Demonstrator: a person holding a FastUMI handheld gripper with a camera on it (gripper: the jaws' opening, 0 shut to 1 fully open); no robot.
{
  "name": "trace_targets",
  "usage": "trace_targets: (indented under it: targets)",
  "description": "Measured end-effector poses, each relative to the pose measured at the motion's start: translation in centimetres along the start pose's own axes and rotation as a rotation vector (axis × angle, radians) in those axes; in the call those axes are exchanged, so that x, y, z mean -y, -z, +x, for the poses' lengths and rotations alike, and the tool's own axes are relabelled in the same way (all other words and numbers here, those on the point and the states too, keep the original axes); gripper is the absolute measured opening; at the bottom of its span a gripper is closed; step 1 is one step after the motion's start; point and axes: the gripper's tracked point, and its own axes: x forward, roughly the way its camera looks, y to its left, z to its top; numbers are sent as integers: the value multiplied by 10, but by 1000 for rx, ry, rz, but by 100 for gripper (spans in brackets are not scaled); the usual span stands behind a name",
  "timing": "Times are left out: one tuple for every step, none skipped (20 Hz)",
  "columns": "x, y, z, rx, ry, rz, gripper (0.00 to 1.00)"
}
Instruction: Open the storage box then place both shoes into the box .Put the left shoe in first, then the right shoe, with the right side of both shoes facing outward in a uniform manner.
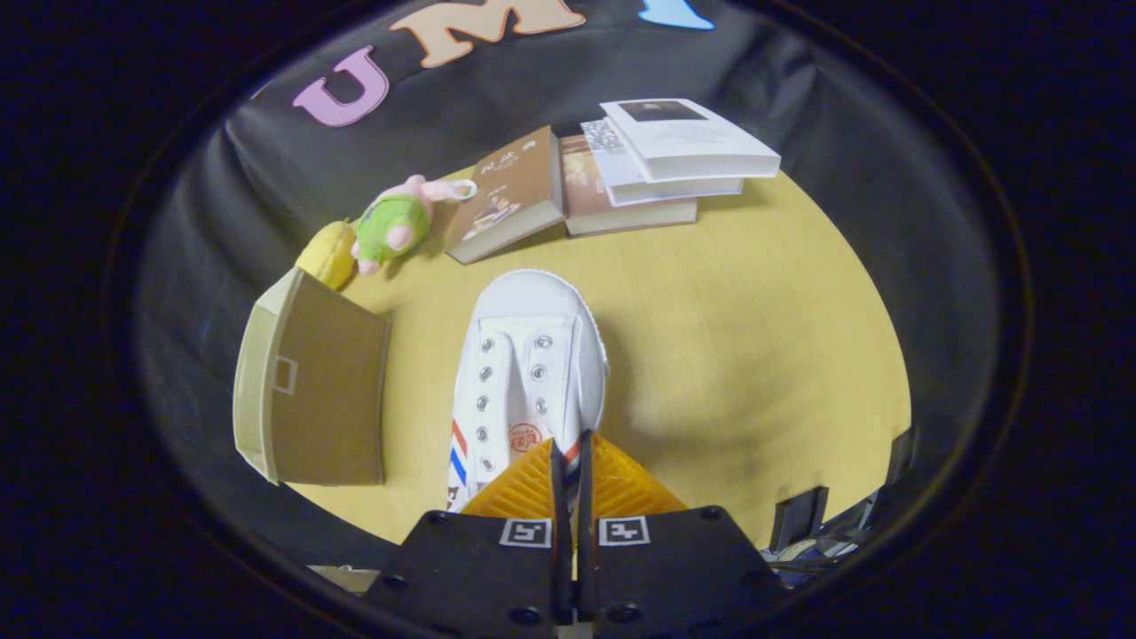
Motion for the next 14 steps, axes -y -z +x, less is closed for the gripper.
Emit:
trace_targets:
  targets:
    - [-11, -2, -4, 0, -11, -6, 5]
    - [-23, -4, -8, 1, -22, -15, 5]
    - [-35, -7, -12, 7, -31, -27, 5]
    - [-46, -10, -15, 14, -40, -39, 6]
    - [-59, -13, -19, 19, -49, -50, 6]
    - [-71, -16, -22, 25, -61, -54, 5]
    - [-84, -19, -26, 30, -76, -57, 6]
    - [-97, -22, -29, 36, -93, -57, 5]
    - [-111, -25, -33, 42, -109, -59, 5]
    - [-124, -27, -36, 46, -123, -65, 5]
    - [-135, -28, -40, 53, -133, -72, 5]
    - [-147, -31, -42, 59, -141, -82, 5]
    - [-158, -32, -43, 65, -147, -86, 5]
    - [-170, -33, -45, 70, -159, -88, 5]
